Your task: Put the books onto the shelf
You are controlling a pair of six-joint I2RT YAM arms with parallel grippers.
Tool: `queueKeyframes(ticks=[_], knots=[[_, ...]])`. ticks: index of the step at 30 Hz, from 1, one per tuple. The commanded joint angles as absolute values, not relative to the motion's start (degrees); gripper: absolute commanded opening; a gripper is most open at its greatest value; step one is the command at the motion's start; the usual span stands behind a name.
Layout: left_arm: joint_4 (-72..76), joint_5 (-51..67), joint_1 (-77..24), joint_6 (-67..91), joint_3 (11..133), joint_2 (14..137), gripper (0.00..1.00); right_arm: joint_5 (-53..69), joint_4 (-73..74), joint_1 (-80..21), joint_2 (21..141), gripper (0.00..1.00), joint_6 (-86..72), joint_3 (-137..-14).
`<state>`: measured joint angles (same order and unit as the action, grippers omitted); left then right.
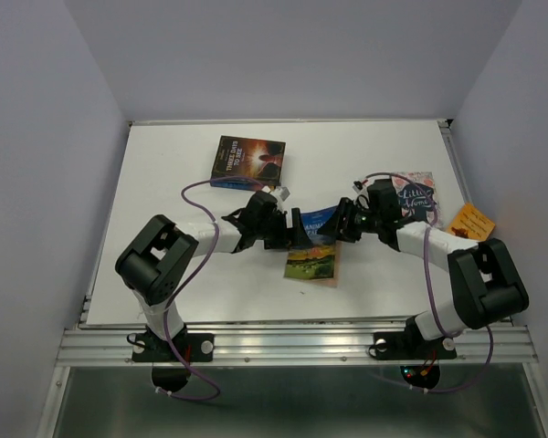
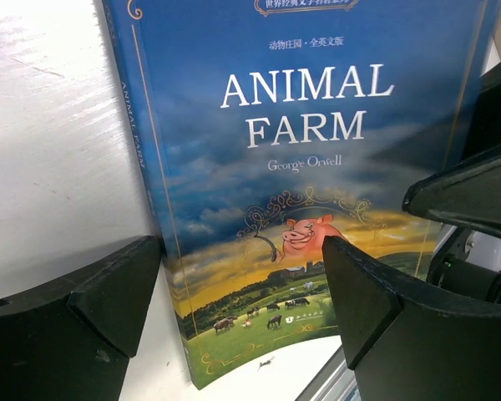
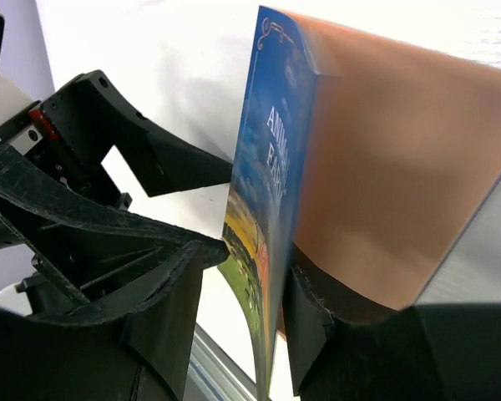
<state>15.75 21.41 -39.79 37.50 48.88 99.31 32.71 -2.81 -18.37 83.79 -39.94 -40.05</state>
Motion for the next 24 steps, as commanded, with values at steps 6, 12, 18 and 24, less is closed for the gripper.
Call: queueKeyframes(ticks=[6, 12, 18, 24], knots=[[16.08, 22.94, -40.08, 38.41, 47.55, 99.41, 0.9, 37.97, -8.09, -18.54, 85.69, 0.4, -41.31, -38.41], [20.21, 24.96, -37.62, 40.69, 44.74, 96.25, 0.97, 35.69, -5.01, -18.54, 83.59, 0.01, -38.94, -41.92], [24.87, 26.89, -36.56, 40.43, 42.28, 93.69, 0.99, 36.82, -0.71, -18.54, 80.07, 0.01, -39.02, -46.58], [36.63, 32.77, -34.54, 44.9, 38.33, 95.09, 0.99, 42.1, -0.18, -18.02, 79.37, 0.01, -40.61, -48.78]])
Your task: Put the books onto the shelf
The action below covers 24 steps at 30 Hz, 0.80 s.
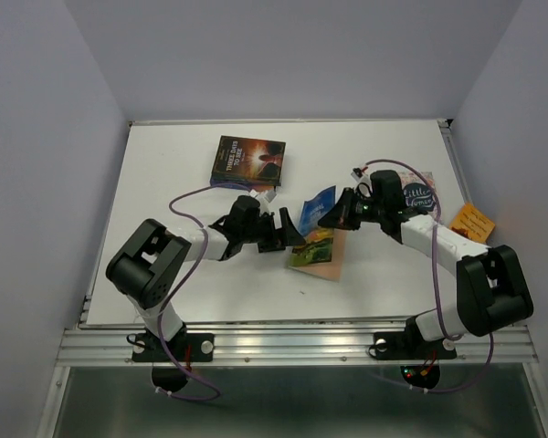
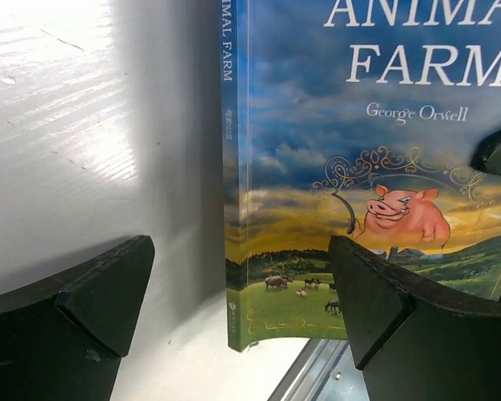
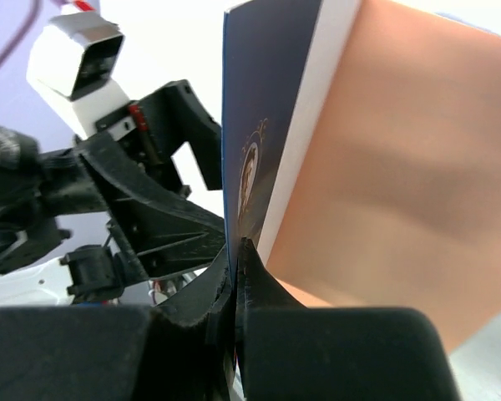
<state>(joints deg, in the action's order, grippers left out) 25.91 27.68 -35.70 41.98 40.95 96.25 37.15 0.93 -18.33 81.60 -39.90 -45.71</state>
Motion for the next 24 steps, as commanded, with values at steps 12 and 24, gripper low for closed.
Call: queueKeyframes(ticks=[12, 24], knots=[[73.29, 49.04, -34.63, 58.88, 33.4, 105.2, 0.77, 45.7, -0.18, -15.29, 79.28, 0.01, -41.04, -49.39], [81.76, 50.89, -34.63, 63.2, 34.01, 105.65, 0.0, 45.7, -0.09, -14.24, 78.84, 0.15, -40.96, -47.37]])
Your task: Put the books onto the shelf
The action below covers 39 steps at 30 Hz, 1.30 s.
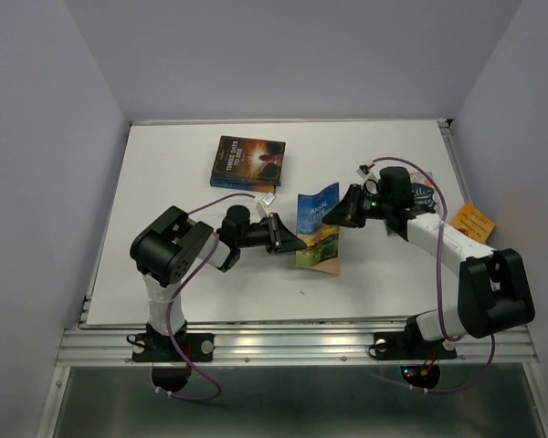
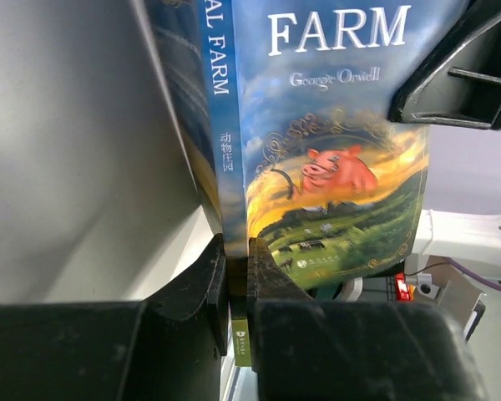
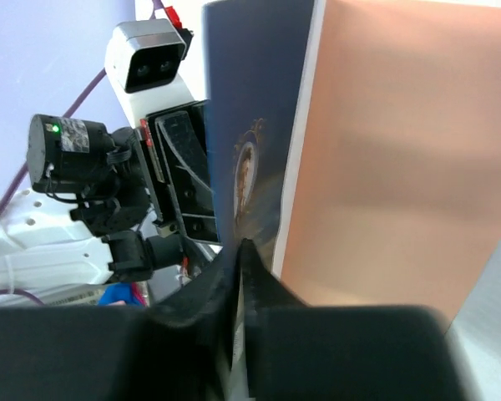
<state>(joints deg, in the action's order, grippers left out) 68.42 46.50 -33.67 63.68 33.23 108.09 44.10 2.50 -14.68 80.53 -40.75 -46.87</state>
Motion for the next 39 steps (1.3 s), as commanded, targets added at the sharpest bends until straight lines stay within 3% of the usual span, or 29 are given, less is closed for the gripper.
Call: queueKeyframes(ticks=[1, 3, 4, 7, 10, 11, 16, 18, 24, 31, 39], knots=[[80.17, 50.45, -34.63, 62.76, 34.1, 104.95, 0.0, 45.62, -0.17, -14.24, 78.84, 0.23, -40.96, -47.11], [75.27, 48.79, -34.63, 61.18, 34.45, 103.28, 0.0, 44.57, 2.19, -14.24, 78.84, 0.38, -40.78, -46.58], [72.71, 46.95, -34.63, 58.39, 35.24, 100.66, 0.0, 43.95, 2.89, -13.63, 78.92, 0.65, -40.17, -46.76], [59.18, 43.34, -34.63, 50.05, 38.3, 93.97, 0.0, 39.04, 8.24, -13.01, 78.93, 1.0, -36.84, -49.21], [46.61, 38.51, -34.54, 44.32, 41.12, 87.13, 0.0, 27.2, 16.42, -12.48, 77.88, 1.0, -32.63, -53.85], [41.54, 35.71, -34.37, 41.6, 42.96, 85.62, 0.0, 18.2, 20.26, -12.48, 77.35, 1.0, -32.0, -55.01], [32.97, 29.63, -31.91, 38.93, 47.98, 79.03, 0.0, -7.58, 28.73, -11.17, 74.8, 1.0, -32.61, -60.02], [31.65, 27.08, -30.25, 38.76, 50.0, 78.4, 0.0, -12.54, 29.44, -10.64, 74.27, 1.0, -32.61, -61.08], [30.94, 17.77, -25.58, 38.67, 58.07, 81.47, 0.0, -11.96, 27.17, -10.11, 75.05, 1.0, -31.55, -62.93], [34.45, 15.03, -18.21, 43.05, 69.59, 94.28, 0.0, -4.05, 25.4, -9.05, 79.1, 1.0, -31.2, -63.37], [35.77, 6.6, -16.17, 52.01, 72.07, 106.86, 0.0, -0.44, 25.05, -7.21, 82.26, 1.0, -31.2, -64.25]])
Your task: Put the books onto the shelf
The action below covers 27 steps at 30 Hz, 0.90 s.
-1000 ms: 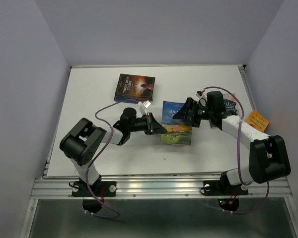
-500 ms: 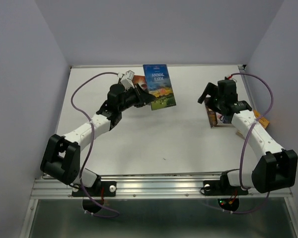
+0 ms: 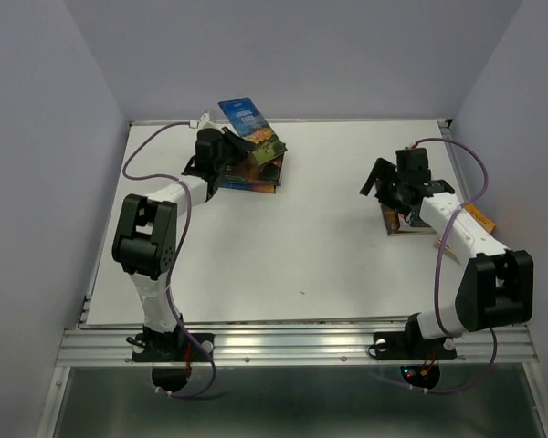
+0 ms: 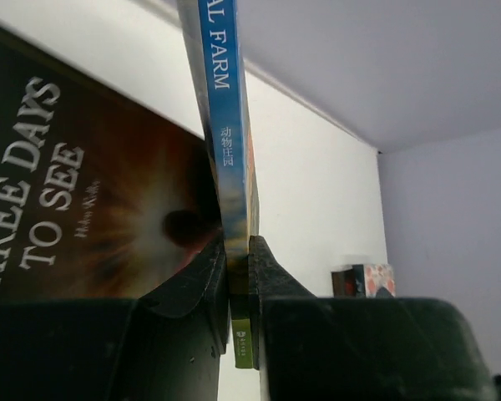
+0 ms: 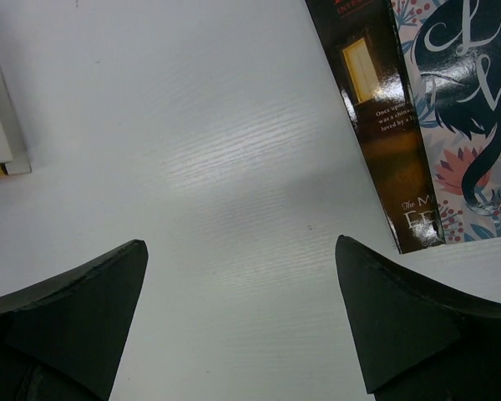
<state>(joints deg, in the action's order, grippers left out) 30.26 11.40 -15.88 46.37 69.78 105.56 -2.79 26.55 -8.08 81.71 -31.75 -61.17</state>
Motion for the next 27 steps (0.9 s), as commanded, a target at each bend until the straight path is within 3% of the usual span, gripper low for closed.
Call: queueKeyframes(ticks=[1, 8, 12, 17, 21, 22, 27], knots=[[35.77, 5.29, -16.17, 53.42, 71.55, 107.22, 0.0, -0.44, 25.05, -7.21, 82.44, 1.0, -31.29, -64.25], [30.95, -12.87, -20.12, 65.29, 65.39, 103.54, 0.0, -0.44, 25.05, -6.06, 83.41, 1.0, -32.08, -64.25], [16.14, -20.89, -23.9, 75.3, 67.75, 102.57, 0.0, 1.31, 25.14, -5.54, 84.37, 1.0, -32.52, -63.99], [8.02, -24.96, -27.59, 81.11, 71.62, 104.41, 0.13, 2.99, 25.05, -5.02, 85.43, 1.0, -32.96, -63.55], [-1.82, -26.71, -28.74, 89.45, 74.18, 104.5, 0.16, 3.08, 24.61, -5.01, 85.43, 1.0, -33.13, -62.76], [-2.89, -27.41, -28.91, 90.43, 74.27, 104.24, 0.19, 3.6, 24.52, -5.01, 85.34, 1.0, -33.31, -62.67], [-8.69, -28.74, -29.09, 92.2, 77.16, 104.85, 0.64, 4.66, 24.08, -5.01, 85.34, 1.0, -33.05, -62.05]])
